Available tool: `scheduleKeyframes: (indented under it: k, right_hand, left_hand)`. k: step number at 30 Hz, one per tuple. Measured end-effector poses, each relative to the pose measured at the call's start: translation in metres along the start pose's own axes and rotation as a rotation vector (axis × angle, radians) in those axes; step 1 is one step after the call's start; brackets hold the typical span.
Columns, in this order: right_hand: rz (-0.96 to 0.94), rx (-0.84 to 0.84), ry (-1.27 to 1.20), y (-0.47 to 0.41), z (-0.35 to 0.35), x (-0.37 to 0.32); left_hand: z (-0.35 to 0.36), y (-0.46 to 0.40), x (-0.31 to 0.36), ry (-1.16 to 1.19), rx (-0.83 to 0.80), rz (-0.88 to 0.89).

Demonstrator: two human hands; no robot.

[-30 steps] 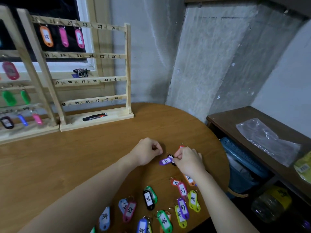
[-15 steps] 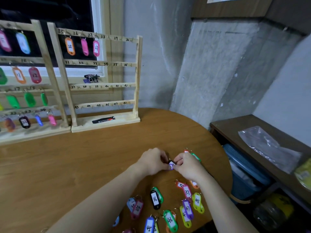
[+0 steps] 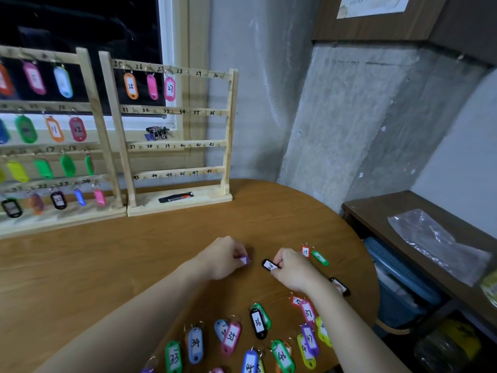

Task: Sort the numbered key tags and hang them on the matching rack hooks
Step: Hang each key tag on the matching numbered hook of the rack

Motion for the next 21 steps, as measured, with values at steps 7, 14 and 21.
scheduleKeyframes:
  k: [7, 14, 21]
  right_hand:
    - [-0.083, 0.033, 0.042, -0.008, 0.011, -0.024]
    - [-0.088, 0.030, -0.538, -0.011, 0.016, -0.072]
    - [-0.136, 0.053, -1.016, -0.016, 0.002, -0.122]
  left_hand:
    - [-0.045, 0.019, -0.038, 0.230, 0.041, -0.083]
    - [-0.074, 0.047, -0.054, 0.335, -0.001, -0.130]
    - [-0.103, 0.074, -0.055, 0.402, -0.039, -0.144]
Point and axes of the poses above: each hand's wrist, its own y-axis away from the middle knuckle, its own z-axis out of the palm, x = y × z, the point moved 9 cm from there along -y, towards the middle knuckle, and after that the axes turned 15 degrees about -z, right-handed, at the moved point
